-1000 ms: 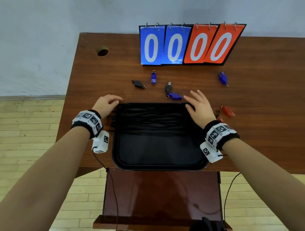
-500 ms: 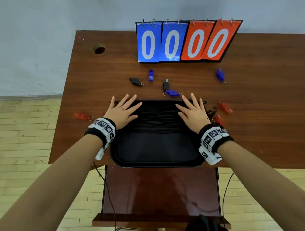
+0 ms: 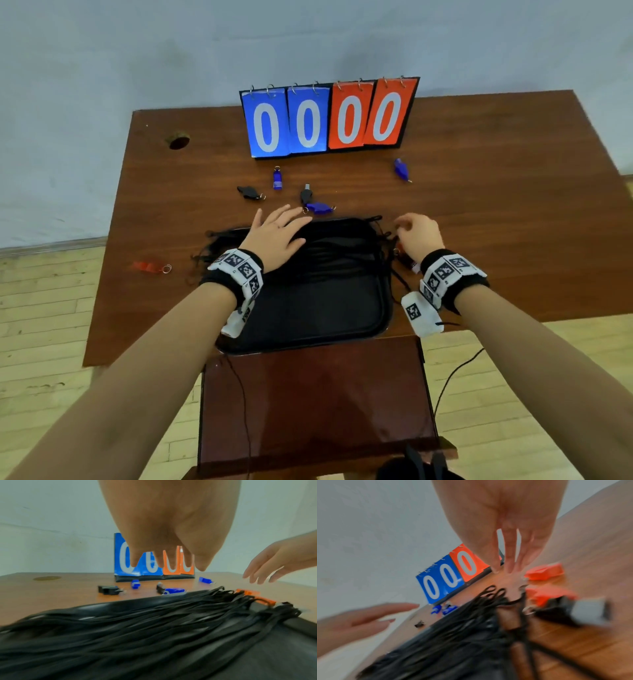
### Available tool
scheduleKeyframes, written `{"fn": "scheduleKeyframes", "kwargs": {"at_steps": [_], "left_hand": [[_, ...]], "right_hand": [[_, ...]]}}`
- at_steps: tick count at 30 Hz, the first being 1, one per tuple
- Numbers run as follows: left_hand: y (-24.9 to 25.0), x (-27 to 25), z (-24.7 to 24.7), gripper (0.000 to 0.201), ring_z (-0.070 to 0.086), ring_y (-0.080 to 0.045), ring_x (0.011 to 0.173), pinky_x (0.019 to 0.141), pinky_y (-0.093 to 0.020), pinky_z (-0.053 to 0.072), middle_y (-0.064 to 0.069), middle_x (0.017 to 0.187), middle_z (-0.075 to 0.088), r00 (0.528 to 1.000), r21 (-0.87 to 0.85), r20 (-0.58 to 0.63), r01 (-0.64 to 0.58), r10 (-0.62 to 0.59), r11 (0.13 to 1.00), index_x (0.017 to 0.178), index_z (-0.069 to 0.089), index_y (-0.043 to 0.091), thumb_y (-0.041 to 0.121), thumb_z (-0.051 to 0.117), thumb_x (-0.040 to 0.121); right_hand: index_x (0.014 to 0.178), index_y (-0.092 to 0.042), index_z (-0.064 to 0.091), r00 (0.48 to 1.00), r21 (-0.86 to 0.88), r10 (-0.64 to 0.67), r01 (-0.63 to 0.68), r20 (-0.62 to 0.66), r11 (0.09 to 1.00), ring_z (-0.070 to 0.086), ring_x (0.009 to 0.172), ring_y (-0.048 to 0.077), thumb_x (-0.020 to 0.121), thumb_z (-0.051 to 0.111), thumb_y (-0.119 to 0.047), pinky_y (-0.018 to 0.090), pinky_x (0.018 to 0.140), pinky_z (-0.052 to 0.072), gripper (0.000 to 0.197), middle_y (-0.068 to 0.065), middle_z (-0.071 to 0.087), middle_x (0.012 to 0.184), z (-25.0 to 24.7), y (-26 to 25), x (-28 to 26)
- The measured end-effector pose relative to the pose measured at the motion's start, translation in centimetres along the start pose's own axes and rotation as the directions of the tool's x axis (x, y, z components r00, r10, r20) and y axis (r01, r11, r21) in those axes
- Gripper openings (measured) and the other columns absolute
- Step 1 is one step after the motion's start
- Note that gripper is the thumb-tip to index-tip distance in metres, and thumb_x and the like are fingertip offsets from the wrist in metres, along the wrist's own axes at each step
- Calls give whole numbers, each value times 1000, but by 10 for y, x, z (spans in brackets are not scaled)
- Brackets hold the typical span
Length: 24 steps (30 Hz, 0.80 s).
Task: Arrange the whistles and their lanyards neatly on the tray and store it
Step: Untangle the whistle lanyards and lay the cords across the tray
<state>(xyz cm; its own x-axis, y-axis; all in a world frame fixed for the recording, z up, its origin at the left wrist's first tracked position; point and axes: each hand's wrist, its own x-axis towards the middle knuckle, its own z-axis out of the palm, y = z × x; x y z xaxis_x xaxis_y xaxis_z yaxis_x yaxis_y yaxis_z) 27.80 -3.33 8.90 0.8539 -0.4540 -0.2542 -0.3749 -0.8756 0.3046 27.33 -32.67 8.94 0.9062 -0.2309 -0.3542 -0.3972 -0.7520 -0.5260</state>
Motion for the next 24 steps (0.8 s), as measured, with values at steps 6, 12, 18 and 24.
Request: {"fn": "scheduleKeyframes", "kwargs": {"at_steps": [6, 12, 18, 24], "left_hand": [[58, 37, 7, 43, 23, -17, 140, 117, -44, 15, 4, 148, 35, 997, -88, 22, -74, 77, 993, 142, 37, 28, 31, 39, 99], [92, 68, 21, 41, 26, -17, 136, 110, -39, 24, 3, 142, 40, 997, -106, 61, -36, 43, 994, 139, 41, 25, 25, 42, 98], [116, 84, 39, 41, 27, -18, 134, 108, -39, 27, 2, 141, 41, 996, -125, 87, 1, 10, 992, 138, 43, 23, 21, 44, 97], [130, 98, 41, 38, 29, -19, 134, 108, -41, 30, 2, 139, 44, 998, -169, 47, 51, -44, 984, 134, 47, 23, 21, 44, 96]], "right_hand": [[124, -16, 60, 972, -86, -57, 78, 229, 993, 55, 115, 24, 89, 60, -20, 34, 96, 46, 35, 7, 59, 127, -13, 17, 13], [119, -17, 60, 918, -323, -195, 311, 344, 894, 52, 114, 31, 87, 59, -21, 42, 93, 47, 31, 10, 63, 116, 3, 25, 36], [115, -17, 60, 919, -352, -218, 333, 328, 875, 61, 101, 31, 90, 56, -14, 38, 82, 52, 25, 12, 66, 109, -8, 51, 49], [100, -18, 57, 974, -104, -164, 181, 158, 978, 61, 87, 29, 92, 54, -19, 37, 73, 53, 9, 9, 64, 97, -36, 65, 56]]}}
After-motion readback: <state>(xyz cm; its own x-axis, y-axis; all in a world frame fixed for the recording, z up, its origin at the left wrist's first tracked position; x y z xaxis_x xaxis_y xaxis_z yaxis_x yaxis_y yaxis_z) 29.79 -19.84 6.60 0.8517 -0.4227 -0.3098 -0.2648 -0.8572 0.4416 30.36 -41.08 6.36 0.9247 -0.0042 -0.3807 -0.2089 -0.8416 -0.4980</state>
